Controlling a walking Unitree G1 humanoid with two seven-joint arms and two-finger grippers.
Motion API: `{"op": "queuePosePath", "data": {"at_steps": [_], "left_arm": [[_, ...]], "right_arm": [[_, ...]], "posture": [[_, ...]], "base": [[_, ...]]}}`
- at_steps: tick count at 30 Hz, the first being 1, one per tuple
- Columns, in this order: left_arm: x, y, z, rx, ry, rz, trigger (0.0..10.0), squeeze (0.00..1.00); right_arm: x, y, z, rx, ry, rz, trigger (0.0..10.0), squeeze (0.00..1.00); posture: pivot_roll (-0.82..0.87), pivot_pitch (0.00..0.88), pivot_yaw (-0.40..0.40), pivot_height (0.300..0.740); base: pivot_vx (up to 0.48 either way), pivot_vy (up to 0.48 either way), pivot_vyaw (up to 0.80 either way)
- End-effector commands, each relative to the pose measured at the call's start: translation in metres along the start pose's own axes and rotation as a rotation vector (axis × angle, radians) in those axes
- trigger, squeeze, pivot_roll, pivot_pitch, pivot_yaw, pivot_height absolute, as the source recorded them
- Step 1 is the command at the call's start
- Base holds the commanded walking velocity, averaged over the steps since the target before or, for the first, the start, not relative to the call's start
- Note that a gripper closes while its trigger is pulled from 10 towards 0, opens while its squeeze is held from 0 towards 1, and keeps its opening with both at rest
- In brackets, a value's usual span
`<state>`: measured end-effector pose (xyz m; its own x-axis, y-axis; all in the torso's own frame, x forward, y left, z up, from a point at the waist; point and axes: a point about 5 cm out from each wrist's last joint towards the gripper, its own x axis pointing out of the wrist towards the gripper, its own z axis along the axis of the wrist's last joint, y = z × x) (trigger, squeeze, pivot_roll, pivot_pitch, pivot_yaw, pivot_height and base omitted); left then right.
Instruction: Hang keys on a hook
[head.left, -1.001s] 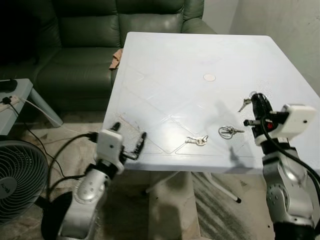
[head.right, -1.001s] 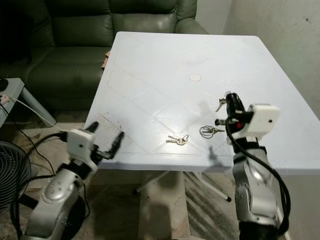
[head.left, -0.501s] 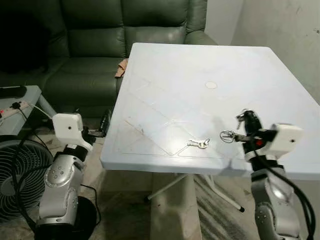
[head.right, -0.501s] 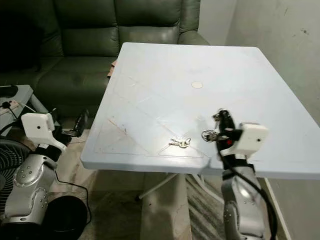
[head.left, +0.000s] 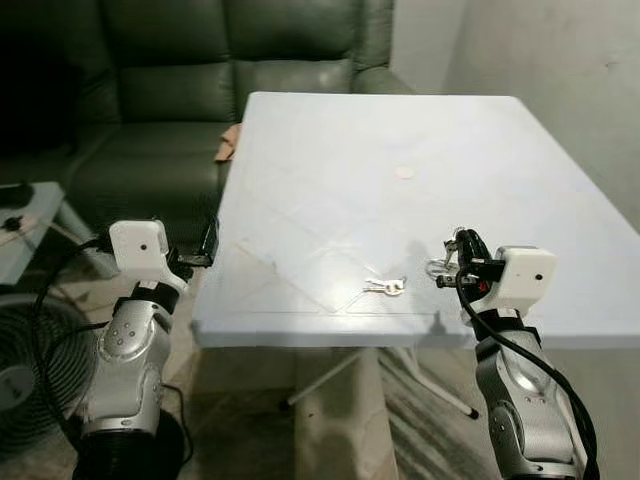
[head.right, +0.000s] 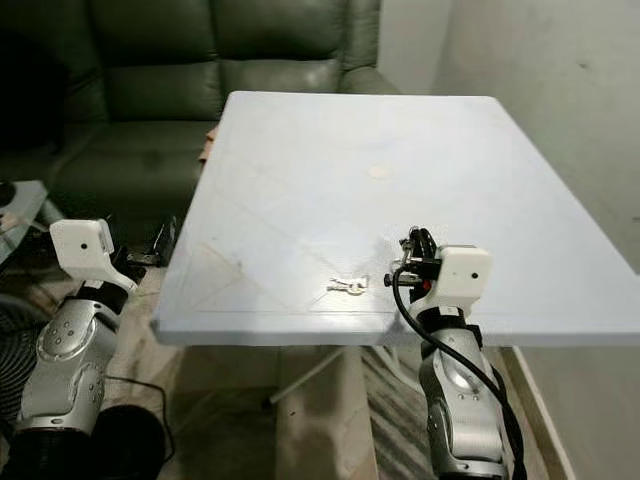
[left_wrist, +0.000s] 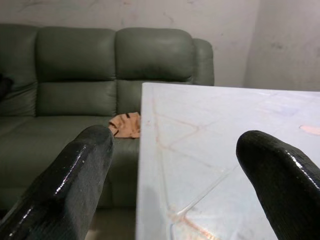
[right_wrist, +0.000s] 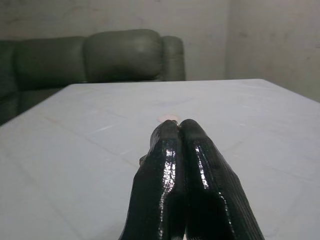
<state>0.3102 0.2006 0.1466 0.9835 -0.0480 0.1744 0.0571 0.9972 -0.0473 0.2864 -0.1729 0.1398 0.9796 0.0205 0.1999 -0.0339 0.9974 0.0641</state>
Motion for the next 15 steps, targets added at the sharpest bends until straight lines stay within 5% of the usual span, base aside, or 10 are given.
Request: {"op": "queuePosePath", "data": {"at_steps": [1,15], "left_arm": [[0.0013,0.0063,0.0003,0.013,0.001,0.024,10.0,0.00],[0.0072,0.0058,-0.0047,-0.020,0.027,0.047,10.0,0.00]], "right_arm": [[0.0025,0.0001,-0.0008,-0.006,0.007,-0.007,10.0,0.00],[0.0095,0.0008,-0.0009,-0.025,0.010,0.006,10.0,0.00]], "posture": [[0.01,0.000,0.017,0.740],[0.01,0.000,0.001,0.740]], "base": [[0.000,0.000,-0.76],[0.000,-0.027,-0.77]]}}
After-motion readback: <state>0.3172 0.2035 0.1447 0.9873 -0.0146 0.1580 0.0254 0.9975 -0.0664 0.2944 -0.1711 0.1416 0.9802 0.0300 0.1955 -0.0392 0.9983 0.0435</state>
